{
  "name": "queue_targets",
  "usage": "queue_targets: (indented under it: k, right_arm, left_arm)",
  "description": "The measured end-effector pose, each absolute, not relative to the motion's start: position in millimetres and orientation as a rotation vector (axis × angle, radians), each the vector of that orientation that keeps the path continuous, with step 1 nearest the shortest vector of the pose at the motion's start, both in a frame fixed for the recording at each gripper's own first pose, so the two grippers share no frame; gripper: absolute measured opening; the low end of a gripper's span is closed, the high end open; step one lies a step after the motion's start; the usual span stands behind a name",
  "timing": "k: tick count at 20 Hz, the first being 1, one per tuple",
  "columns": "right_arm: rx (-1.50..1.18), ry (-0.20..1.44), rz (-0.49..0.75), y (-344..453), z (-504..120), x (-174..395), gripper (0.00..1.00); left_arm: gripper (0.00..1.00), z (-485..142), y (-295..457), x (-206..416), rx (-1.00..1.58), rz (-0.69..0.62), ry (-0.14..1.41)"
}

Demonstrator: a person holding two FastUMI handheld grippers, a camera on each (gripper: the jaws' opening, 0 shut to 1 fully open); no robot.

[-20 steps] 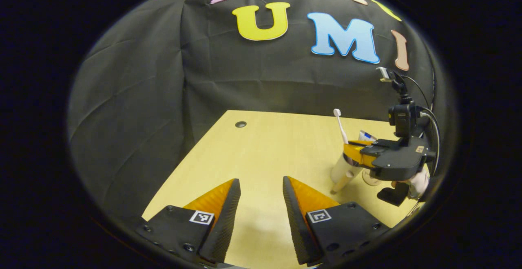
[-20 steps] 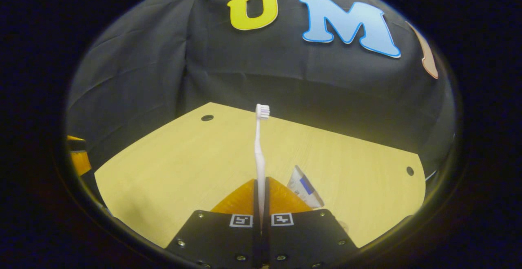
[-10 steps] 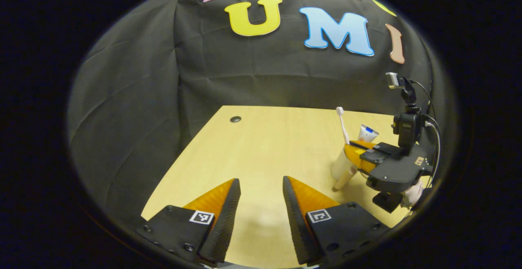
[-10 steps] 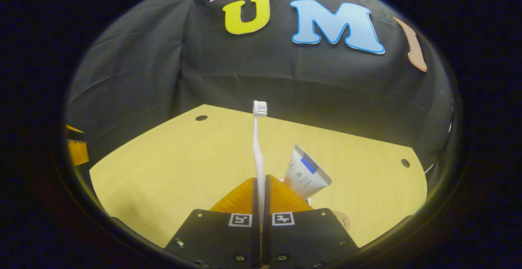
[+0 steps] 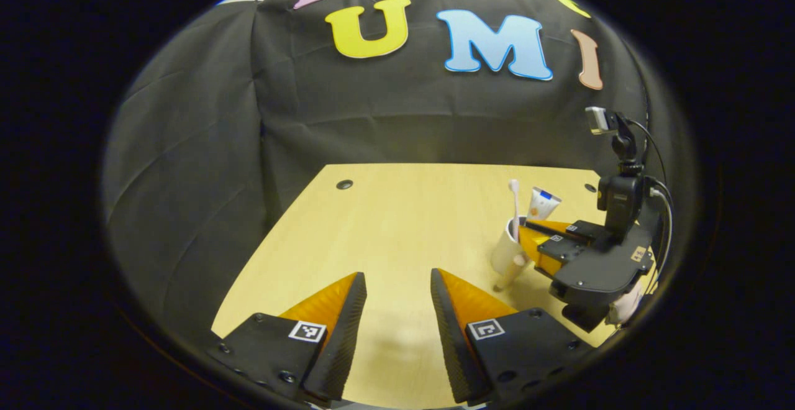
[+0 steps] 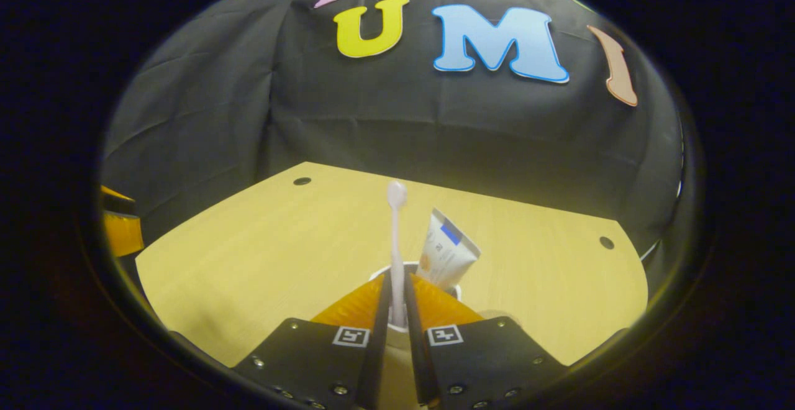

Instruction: Put the toothbrush and toothpaste on the desktop into the cup, then pick up the cup and place it on the coaster on the desktop.

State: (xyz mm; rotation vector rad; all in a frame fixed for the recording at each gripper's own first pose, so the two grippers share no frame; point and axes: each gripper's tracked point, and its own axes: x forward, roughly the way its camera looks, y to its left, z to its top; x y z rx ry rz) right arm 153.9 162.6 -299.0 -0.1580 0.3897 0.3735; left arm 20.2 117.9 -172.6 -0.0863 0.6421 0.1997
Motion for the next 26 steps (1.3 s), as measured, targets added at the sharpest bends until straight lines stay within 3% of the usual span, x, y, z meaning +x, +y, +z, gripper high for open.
queue_targets:
  k: [3,8,15,20,26]
  right_arm:
    - [-0.145,0.398,0.368,153,-294,145,0.25]
    - [-0.145,0.404,0.356,133,-284,130,0.25]
    - [-0.070,0.420,0.261,75,-276,110,0.25]
    - [-0.021,0.450,0.142,18,-284,98,0.25]
    - [0.047,0.493,-0.002,-47,-298,86,0.25]
  left_arm:
    - [0.69,-173,104,28,-0.088,0.175,0.639]
    - [0.69,-174,72,46,-0.100,0.097,0.631]
    - [0.69,-187,3,87,-0.078,-0.170,0.698]
    - [0.69,-209,-31,110,-0.042,-0.344,0.831]
    - [0.69,-254,-42,112,0.099,-0.401,1.079]
